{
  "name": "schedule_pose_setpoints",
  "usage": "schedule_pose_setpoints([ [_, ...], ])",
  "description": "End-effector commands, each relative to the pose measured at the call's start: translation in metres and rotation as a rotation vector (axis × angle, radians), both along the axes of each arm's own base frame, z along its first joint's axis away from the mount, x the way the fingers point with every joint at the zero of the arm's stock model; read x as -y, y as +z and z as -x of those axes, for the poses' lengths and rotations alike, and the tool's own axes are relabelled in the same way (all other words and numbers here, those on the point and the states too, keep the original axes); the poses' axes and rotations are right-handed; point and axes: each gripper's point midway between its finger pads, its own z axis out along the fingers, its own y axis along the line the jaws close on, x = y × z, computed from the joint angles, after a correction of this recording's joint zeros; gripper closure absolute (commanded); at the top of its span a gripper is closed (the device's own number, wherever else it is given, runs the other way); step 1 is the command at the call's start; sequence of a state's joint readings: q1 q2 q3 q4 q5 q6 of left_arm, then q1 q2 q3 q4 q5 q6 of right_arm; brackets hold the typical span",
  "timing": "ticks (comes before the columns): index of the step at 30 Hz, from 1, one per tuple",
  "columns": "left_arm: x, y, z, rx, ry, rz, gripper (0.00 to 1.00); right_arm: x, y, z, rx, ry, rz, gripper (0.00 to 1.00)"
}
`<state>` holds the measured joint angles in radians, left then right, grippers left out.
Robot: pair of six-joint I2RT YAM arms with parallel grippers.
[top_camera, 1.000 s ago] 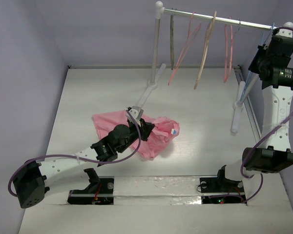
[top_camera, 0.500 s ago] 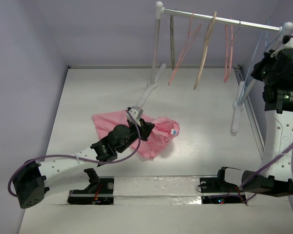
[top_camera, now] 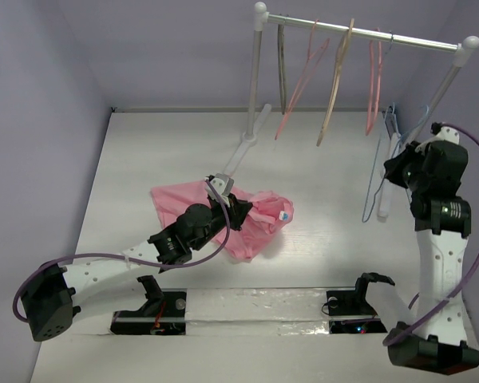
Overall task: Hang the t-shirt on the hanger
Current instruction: Pick up the hanger from the clothesline, then place the T-shirt on the hanger.
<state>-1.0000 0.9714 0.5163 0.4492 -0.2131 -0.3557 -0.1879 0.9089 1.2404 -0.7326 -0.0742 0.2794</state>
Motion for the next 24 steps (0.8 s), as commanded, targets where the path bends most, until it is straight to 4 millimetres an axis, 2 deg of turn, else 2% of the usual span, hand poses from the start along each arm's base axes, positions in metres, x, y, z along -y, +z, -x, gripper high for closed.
schedule_pose_setpoints([
  [1, 0.001, 0.014, -0.004, 0.043, 0.015, 0.037, 1.00, -0.035, -0.010, 0.025, 0.032, 0.104, -0.130, 1.00],
  [2, 0.001, 0.015, -0.006, 0.046, 0.024, 0.034, 1.00, -0.042, -0.035, 0.031, -0.014, 0.116, -0.180, 1.00],
  [3, 0.001, 0.015, -0.007, 0.046, 0.030, 0.030, 1.00, -0.049, -0.044, 0.037, -0.029, 0.133, -0.210, 1.00],
  [4, 0.001, 0.016, -0.010, 0.047, 0.041, 0.029, 1.00, -0.064, -0.047, 0.051, -0.014, 0.195, -0.245, 1.00],
  [5, 0.002, 0.016, -0.011, 0.048, 0.042, 0.028, 1.00, -0.077, -0.063, 0.064, -0.026, 0.236, -0.301, 1.00],
  [6, 0.002, 0.017, -0.011, 0.049, 0.045, 0.029, 1.00, -0.078, -0.077, 0.065, -0.064, 0.223, -0.329, 1.00],
  [7, 0.003, 0.017, -0.013, 0.049, 0.050, 0.026, 1.00, -0.090, -0.074, 0.079, -0.030, 0.275, -0.357, 1.00],
  [10, 0.007, 0.016, -0.017, 0.040, 0.059, 0.012, 1.00, -0.104, -0.084, 0.103, -0.047, 0.319, -0.412, 1.00],
  [14, 0.015, 0.017, -0.025, 0.025, 0.075, 0.011, 1.00, -0.122, -0.075, 0.133, -0.025, 0.410, -0.446, 1.00],
  [17, 0.023, 0.016, -0.032, 0.009, 0.091, 0.011, 1.00, -0.132, -0.076, 0.150, -0.047, 0.458, -0.467, 1.00],
  [21, 0.030, 0.011, -0.049, -0.002, 0.134, -0.014, 1.00, -0.144, -0.060, 0.171, -0.001, 0.526, -0.481, 1.00],
  [22, 0.032, 0.004, -0.056, -0.014, 0.146, -0.034, 1.00, -0.150, -0.057, 0.176, -0.004, 0.563, -0.499, 1.00],
  [24, 0.033, 0.008, -0.065, -0.013, 0.162, -0.029, 1.00, -0.153, -0.055, 0.183, -0.005, 0.592, -0.500, 1.00],
])
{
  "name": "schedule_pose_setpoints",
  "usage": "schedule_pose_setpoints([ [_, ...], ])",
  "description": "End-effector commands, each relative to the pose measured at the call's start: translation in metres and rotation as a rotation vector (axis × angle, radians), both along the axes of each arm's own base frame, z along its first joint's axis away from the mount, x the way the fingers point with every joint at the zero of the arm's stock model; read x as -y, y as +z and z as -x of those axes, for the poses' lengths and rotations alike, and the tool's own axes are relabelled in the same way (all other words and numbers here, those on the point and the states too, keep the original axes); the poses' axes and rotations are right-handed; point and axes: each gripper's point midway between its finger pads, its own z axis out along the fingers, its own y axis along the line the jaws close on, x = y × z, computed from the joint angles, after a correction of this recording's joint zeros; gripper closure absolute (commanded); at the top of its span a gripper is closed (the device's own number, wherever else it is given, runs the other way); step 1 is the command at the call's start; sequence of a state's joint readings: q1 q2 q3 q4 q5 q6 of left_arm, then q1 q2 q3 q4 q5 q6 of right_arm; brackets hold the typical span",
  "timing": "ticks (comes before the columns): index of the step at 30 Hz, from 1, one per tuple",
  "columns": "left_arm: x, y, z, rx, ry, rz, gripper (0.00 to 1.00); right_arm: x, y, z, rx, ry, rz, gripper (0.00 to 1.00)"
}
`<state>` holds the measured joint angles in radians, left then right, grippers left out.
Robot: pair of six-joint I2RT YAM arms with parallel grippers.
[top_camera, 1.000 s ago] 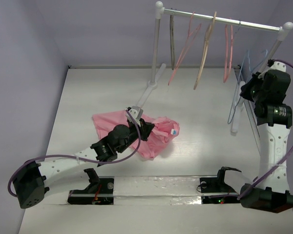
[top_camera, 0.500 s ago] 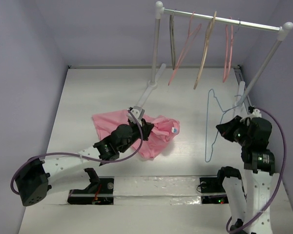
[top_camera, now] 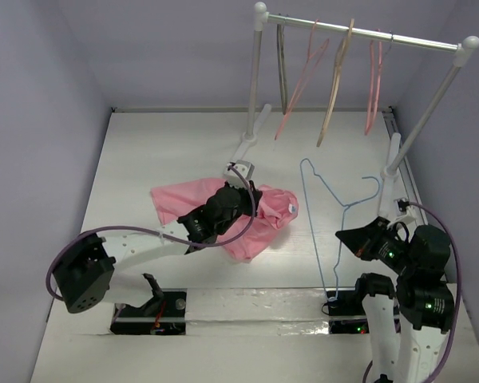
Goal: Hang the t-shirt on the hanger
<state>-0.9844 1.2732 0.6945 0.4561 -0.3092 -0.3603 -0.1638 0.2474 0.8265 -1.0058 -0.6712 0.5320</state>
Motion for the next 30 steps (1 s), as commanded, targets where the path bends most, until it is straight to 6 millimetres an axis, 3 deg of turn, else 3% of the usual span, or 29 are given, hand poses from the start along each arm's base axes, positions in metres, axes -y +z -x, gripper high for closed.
schedule_pose_setpoints([
  [1, 0.003, 0.032, -0.023, 0.046, 0.060, 0.075, 1.00, -0.019, 0.024, 0.025, 0.056, 0.126, -0.039, 1.00],
  [4, 0.001, 0.030, -0.038, 0.041, 0.093, 0.072, 1.00, -0.027, 0.029, 0.036, 0.061, 0.191, -0.059, 1.00],
  [9, 0.003, 0.038, -0.049, 0.048, 0.101, 0.083, 1.00, -0.031, 0.022, 0.036, 0.040, 0.230, -0.075, 1.00],
  [13, 0.009, 0.042, -0.047, 0.050, 0.074, 0.100, 1.00, -0.032, 0.008, 0.032, 0.008, 0.234, -0.094, 1.00],
  [30, 0.024, 0.047, -0.031, 0.042, -0.025, 0.173, 1.00, -0.032, -0.009, 0.019, -0.031, 0.224, -0.125, 1.00],
])
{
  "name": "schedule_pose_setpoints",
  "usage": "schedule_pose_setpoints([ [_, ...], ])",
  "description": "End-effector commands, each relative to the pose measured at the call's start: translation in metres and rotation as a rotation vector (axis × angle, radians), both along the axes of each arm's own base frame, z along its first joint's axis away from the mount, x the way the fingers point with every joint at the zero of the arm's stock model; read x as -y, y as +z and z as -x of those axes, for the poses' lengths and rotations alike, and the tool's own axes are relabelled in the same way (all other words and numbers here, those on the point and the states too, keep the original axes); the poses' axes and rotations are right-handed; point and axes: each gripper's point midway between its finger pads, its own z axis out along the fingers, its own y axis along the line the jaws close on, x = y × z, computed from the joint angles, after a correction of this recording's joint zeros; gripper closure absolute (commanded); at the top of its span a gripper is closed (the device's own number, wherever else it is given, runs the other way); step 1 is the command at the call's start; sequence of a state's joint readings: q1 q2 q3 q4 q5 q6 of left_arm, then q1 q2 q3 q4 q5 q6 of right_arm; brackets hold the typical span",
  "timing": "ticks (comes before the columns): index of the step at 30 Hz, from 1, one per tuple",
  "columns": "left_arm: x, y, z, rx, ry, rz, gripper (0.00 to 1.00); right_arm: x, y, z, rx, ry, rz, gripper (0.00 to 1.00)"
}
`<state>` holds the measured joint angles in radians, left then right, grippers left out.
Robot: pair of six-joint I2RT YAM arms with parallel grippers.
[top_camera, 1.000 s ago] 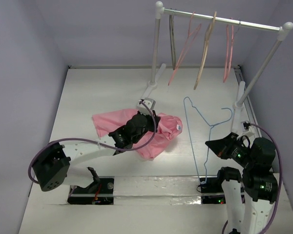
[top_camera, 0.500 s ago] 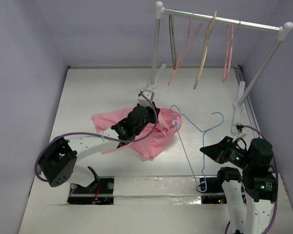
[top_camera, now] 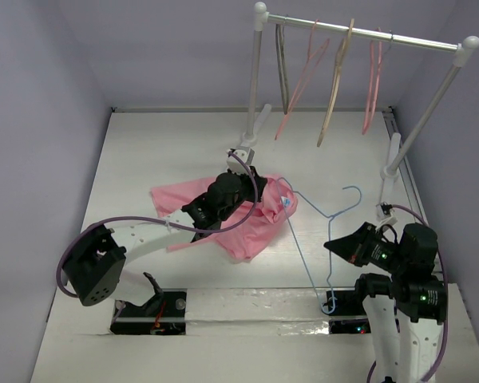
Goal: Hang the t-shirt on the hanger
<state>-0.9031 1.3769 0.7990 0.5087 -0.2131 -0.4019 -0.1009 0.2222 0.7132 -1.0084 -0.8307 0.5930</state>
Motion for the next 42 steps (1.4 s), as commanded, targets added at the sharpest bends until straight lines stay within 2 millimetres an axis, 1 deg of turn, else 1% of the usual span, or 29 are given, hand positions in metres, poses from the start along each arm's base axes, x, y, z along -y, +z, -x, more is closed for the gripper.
schedule_pose_setpoints([
  [1, 0.005, 0.024, -0.001, 0.048, 0.001, 0.072, 1.00, -0.003, 0.021, 0.000, 0.097, 0.033, 0.004, 1.00],
  [3, 0.003, 0.024, -0.004, 0.049, 0.020, 0.065, 1.00, -0.004, 0.027, 0.002, 0.103, 0.040, 0.006, 1.00],
  [4, 0.003, 0.021, -0.005, 0.046, 0.023, 0.058, 1.00, -0.004, 0.028, 0.002, 0.102, 0.041, 0.004, 1.00],
  [12, 0.008, 0.030, -0.005, 0.054, 0.003, 0.072, 1.00, -0.006, 0.014, -0.002, 0.057, 0.051, -0.028, 1.00],
  [17, 0.017, 0.027, -0.004, 0.047, -0.029, 0.077, 1.00, -0.007, 0.013, -0.006, 0.057, 0.058, -0.044, 1.00],
  [25, 0.025, 0.024, -0.006, 0.040, -0.044, 0.085, 1.00, -0.008, 0.015, -0.008, 0.050, 0.062, -0.057, 1.00],
  [28, 0.029, 0.027, -0.007, 0.042, -0.051, 0.089, 1.00, -0.009, 0.010, -0.007, 0.034, 0.066, -0.061, 1.00],
  [29, 0.030, 0.027, -0.007, 0.042, -0.056, 0.090, 1.00, -0.009, 0.005, -0.007, 0.015, 0.066, -0.062, 1.00],
  [33, 0.031, 0.033, -0.003, 0.049, -0.075, 0.110, 1.00, -0.009, -0.003, -0.009, -0.007, 0.064, -0.071, 1.00],
  [34, 0.030, 0.035, -0.002, 0.052, -0.080, 0.117, 1.00, -0.009, -0.003, -0.010, -0.009, 0.062, -0.072, 1.00],
  [37, 0.035, 0.035, 0.008, 0.044, -0.120, 0.127, 1.00, -0.006, 0.000, -0.020, 0.020, 0.046, -0.057, 1.00],
  [39, 0.036, 0.031, 0.013, 0.037, -0.134, 0.123, 1.00, -0.004, 0.001, -0.031, 0.022, 0.034, -0.050, 1.00],
  [41, 0.034, 0.027, 0.015, 0.026, -0.134, 0.117, 1.00, 0.000, 0.007, -0.044, 0.064, 0.010, -0.031, 1.00],
  [42, 0.033, 0.024, 0.015, 0.022, -0.131, 0.112, 1.00, 0.003, 0.007, -0.050, 0.066, 0.003, -0.013, 1.00],
])
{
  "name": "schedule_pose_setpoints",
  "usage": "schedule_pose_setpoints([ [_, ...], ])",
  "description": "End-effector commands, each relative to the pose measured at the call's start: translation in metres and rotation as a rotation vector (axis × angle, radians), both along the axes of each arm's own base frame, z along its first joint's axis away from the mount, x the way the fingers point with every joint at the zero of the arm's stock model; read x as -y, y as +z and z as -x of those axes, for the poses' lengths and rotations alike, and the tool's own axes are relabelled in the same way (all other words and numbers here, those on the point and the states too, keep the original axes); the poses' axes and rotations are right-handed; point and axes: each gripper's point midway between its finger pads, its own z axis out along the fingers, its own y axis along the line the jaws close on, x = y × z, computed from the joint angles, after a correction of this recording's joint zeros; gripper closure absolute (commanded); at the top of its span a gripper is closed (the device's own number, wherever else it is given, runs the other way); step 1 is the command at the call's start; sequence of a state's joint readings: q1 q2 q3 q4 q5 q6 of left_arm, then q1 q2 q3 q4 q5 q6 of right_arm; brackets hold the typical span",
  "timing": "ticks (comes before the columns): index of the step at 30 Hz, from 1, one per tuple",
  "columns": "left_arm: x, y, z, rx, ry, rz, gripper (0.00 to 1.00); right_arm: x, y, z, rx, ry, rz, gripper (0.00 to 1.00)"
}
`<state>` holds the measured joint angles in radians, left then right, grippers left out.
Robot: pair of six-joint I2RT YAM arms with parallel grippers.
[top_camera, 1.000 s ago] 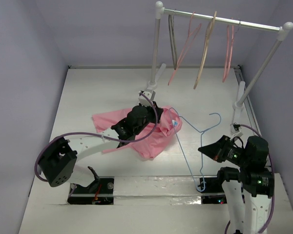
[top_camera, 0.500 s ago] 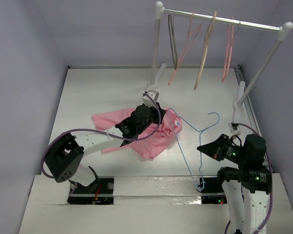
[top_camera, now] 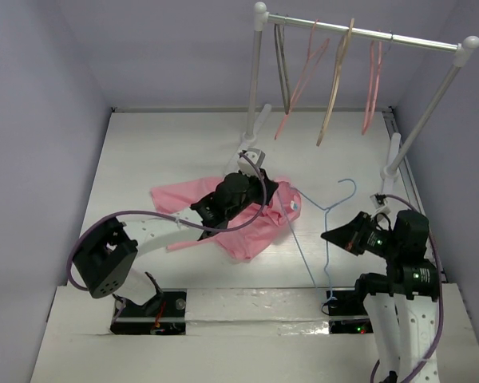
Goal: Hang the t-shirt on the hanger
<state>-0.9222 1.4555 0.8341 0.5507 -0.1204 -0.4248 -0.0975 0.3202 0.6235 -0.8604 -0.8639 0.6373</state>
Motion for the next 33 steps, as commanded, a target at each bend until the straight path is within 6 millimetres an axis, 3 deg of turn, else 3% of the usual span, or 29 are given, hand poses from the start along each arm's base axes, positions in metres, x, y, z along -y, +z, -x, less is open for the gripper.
schedule_pose_setpoints([
  [1, 0.001, 0.030, 0.006, 0.044, -0.018, 0.085, 1.00, 0.006, 0.023, -0.029, 0.140, -0.024, 0.040, 1.00],
  [6, -0.004, 0.027, 0.008, 0.040, -0.009, 0.072, 1.00, 0.007, 0.027, -0.046, 0.184, -0.041, 0.095, 1.00],
  [9, -0.006, 0.029, 0.010, 0.040, -0.009, 0.083, 1.00, -0.002, 0.024, -0.049, 0.193, -0.028, 0.125, 1.00],
  [12, -0.007, 0.032, 0.011, 0.045, -0.015, 0.086, 1.00, -0.030, 0.021, -0.050, 0.186, 0.035, 0.137, 1.00],
  [13, -0.007, 0.031, 0.012, 0.043, -0.020, 0.079, 1.00, -0.063, 0.017, -0.034, 0.189, 0.167, 0.145, 1.00],
  [14, -0.007, 0.033, 0.013, 0.047, -0.022, 0.077, 1.00, -0.067, 0.011, -0.045, 0.205, 0.096, 0.221, 1.00],
  [15, -0.008, 0.034, 0.013, 0.047, -0.023, 0.071, 1.00, -0.080, 0.009, -0.041, 0.222, 0.107, 0.266, 1.00],
  [16, -0.011, 0.037, 0.015, 0.050, -0.022, 0.066, 1.00, -0.091, 0.024, -0.041, 0.269, 0.090, 0.297, 1.00],
  [17, -0.015, 0.035, 0.015, 0.048, -0.008, 0.055, 1.00, -0.108, 0.010, -0.037, 0.287, 0.085, 0.415, 1.00],
  [19, -0.025, 0.033, 0.017, 0.039, 0.015, 0.035, 1.00, -0.126, 0.025, -0.041, 0.331, 0.068, 0.464, 1.00],
  [20, -0.034, 0.044, 0.019, 0.053, 0.038, 0.051, 1.00, -0.134, 0.026, -0.043, 0.348, 0.064, 0.482, 1.00],
  [21, -0.041, 0.040, 0.022, 0.048, 0.050, 0.044, 1.00, -0.143, 0.019, -0.045, 0.365, 0.049, 0.531, 1.00],
  [28, -0.091, 0.054, 0.036, 0.061, 0.163, 0.071, 1.00, -0.149, 0.045, -0.064, 0.433, -0.077, 0.468, 1.00],
  [33, -0.098, 0.055, 0.038, 0.054, 0.180, 0.077, 1.00, -0.147, 0.062, -0.057, 0.468, -0.062, 0.359, 1.00],
])
